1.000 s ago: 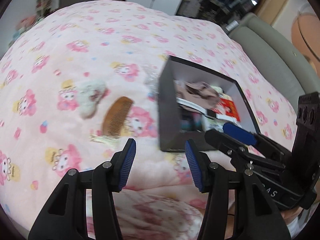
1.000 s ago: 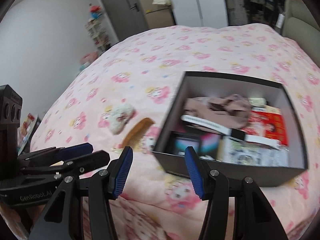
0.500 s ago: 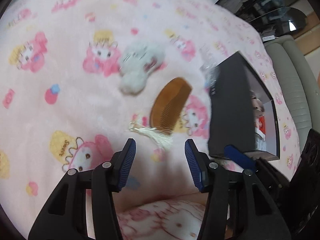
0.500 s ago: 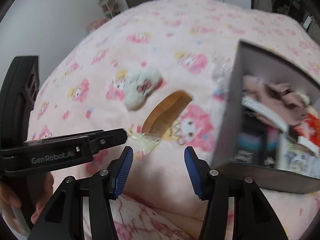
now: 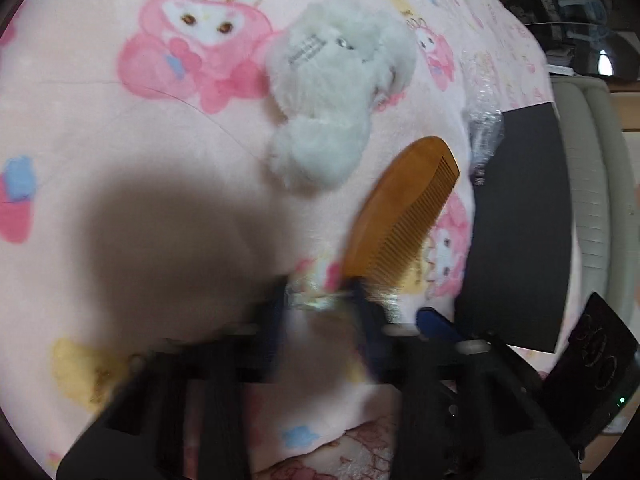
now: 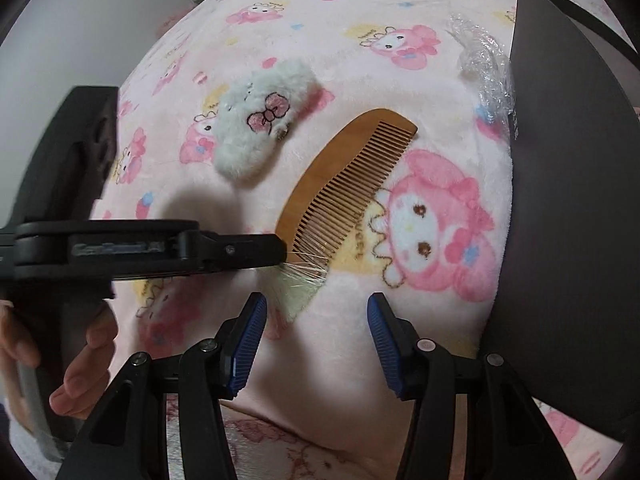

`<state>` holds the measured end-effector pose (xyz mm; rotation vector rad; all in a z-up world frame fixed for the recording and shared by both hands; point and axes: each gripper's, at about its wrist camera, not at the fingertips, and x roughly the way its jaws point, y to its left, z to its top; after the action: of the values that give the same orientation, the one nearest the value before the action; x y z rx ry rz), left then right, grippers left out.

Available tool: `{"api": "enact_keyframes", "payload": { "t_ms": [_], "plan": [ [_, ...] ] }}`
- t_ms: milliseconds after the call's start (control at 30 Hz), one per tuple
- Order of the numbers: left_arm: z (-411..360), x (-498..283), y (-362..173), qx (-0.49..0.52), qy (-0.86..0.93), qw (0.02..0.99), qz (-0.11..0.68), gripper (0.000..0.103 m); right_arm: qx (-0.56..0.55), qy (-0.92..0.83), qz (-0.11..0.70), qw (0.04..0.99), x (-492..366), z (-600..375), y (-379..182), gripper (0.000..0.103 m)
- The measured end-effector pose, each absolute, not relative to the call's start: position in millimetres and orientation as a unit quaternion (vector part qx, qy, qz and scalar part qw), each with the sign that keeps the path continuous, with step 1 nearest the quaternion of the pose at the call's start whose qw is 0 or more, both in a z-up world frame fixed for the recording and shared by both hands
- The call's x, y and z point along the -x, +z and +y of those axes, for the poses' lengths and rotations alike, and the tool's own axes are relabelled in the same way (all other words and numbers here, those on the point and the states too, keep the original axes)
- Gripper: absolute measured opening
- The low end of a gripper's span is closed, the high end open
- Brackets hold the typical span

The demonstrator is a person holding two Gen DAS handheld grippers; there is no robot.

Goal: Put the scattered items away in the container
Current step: 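Withdraw the left gripper from the box toward the wooden comb, then grasp the wooden comb with the left gripper and lift it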

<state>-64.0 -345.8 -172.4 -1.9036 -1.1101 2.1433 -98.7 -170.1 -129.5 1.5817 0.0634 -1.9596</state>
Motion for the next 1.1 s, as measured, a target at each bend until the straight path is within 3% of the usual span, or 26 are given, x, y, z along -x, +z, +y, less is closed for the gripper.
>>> {"api": "enact_keyframes", "payload": {
  "t_ms": [133, 400, 500, 567, 700, 867, 1000, 1100],
  "plan": [
    [-352, 43, -158, 0.6, 0.72, 0.031, -0.348, 0.005, -0.599, -0.738, 0.022, 0.312, 98, -167, -125, 0.048],
    [-421, -9, -124, 0.563, 0.763, -0.091, -0.303, 0.005, -0.576, -0.743, 0.035, 0.339, 108, -179, -102, 0.049],
    [-441, -19, -119, 0.561, 0.76, -0.142, -0.297, 0.021, -0.572, -0.746, 0.042, 0.339, 121, -188, -100, 0.049],
    [-435, -24, -109, 0.53, 0.781, -0.117, -0.309, 0.036, -0.575, -0.745, 0.046, 0.335, 131, -193, -106, 0.049],
    [-412, -13, -117, 0.513, 0.788, -0.043, -0.337, 0.043, -0.602, -0.723, 0.024, 0.338, 148, -199, -125, 0.049],
    [-414, 4, -160, 0.537, 0.756, -0.065, -0.369, 0.043, -0.623, -0.701, 0.0, 0.348, 158, -204, -152, 0.054],
    [-417, 4, -159, 0.517, 0.76, -0.071, -0.388, 0.041, -0.618, -0.691, -0.022, 0.374, 157, -205, -154, 0.057],
    [-410, 5, -157, 0.514, 0.763, -0.077, -0.385, 0.033, -0.609, -0.686, -0.021, 0.397, 151, -213, -155, 0.053]
  ]
}}
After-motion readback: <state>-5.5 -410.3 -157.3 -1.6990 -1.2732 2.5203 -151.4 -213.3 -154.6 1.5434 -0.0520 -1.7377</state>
